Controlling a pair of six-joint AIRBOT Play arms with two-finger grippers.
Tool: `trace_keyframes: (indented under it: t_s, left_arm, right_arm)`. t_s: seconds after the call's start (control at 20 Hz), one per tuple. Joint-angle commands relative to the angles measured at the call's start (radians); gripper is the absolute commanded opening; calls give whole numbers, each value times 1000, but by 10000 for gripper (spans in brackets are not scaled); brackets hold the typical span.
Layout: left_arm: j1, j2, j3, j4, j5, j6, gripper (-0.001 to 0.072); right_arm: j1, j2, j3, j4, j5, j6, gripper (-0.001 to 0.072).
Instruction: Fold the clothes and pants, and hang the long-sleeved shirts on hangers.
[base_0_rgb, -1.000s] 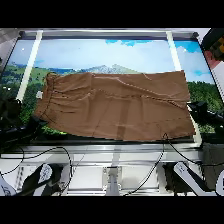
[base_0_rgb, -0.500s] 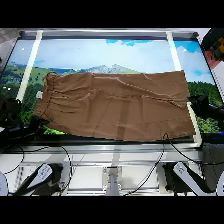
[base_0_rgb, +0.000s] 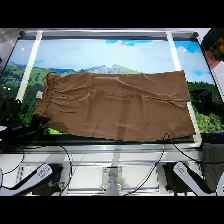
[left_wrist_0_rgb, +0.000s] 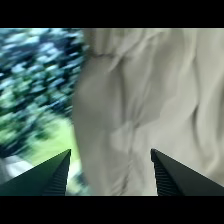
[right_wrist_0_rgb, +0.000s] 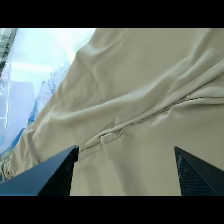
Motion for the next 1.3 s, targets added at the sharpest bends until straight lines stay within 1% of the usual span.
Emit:
trace_keyframes:
  t_s: [0.0, 0.2, 0.3, 0.35, 0.45, 0.55, 0.6, 0.65, 0.7, 0.75, 0.8, 0.85, 0.9, 1.0, 1.1, 1.25]
  left_arm:
    - [-36, -41, 0, -30, 94, 18, 599]
    - [-86, -89, 12, -73, 122, 18, 592]
    - [-104, -95, 19, -102, 134, 18, 582]
    - [-109, -95, 25, -109, 142, 18, 565]
    - [-113, -95, 36, -109, 148, 19, 441]
    - [-113, -95, 41, -109, 148, 19, 270]
    - [-113, -95, 41, -109, 148, 19, 199]
    - [-113, -95, 41, -109, 147, 19, 93]
    - [-113, -95, 41, -109, 146, 20, 15]
    - [-113, -95, 42, -109, 145, 43, 18]
    - [-113, -95, 42, -109, 144, 63, 17]
    - [-113, -94, 42, -109, 139, 64, 17]
    - [-116, -90, 42, -109, 129, 71, 16]
    - [-128, -59, 42, -108, 98, 124, 15]
    - [-138, -2, 42, -108, 73, 123, 15]
    - [-138, 85, 42, -108, 33, 123, 16]
  right_arm:
    - [1, 0, 3, 14, 23, 3, 686]
    - [1, 0, 3, 53, 34, 3, 686]
    - [1, 0, 3, 87, 34, 3, 685]
    - [1, 0, 3, 100, 34, 3, 685]
    - [1, 0, 3, 114, 26, 3, 685]
    - [1, 0, 3, 117, 19, 3, 684]
    - [1, 0, 3, 121, 20, 3, 683]
    - [1, 0, 3, 125, 25, 3, 677]
    - [1, 0, 3, 124, 37, 3, 612]
    - [1, 0, 3, 122, 51, 3, 448]
    - [1, 0, 3, 115, 69, 3, 240]
    - [1, 0, 3, 105, 88, 3, 1]
    - [1, 0, 3, 88, 90, 0, 10]
    - [-9, 1, -1, 35, 91, -1, 7]
    - [-55, 10, -30, -6, 109, -3, 6]
    - [-201, 56, -135, -50, 156, -12, 6]
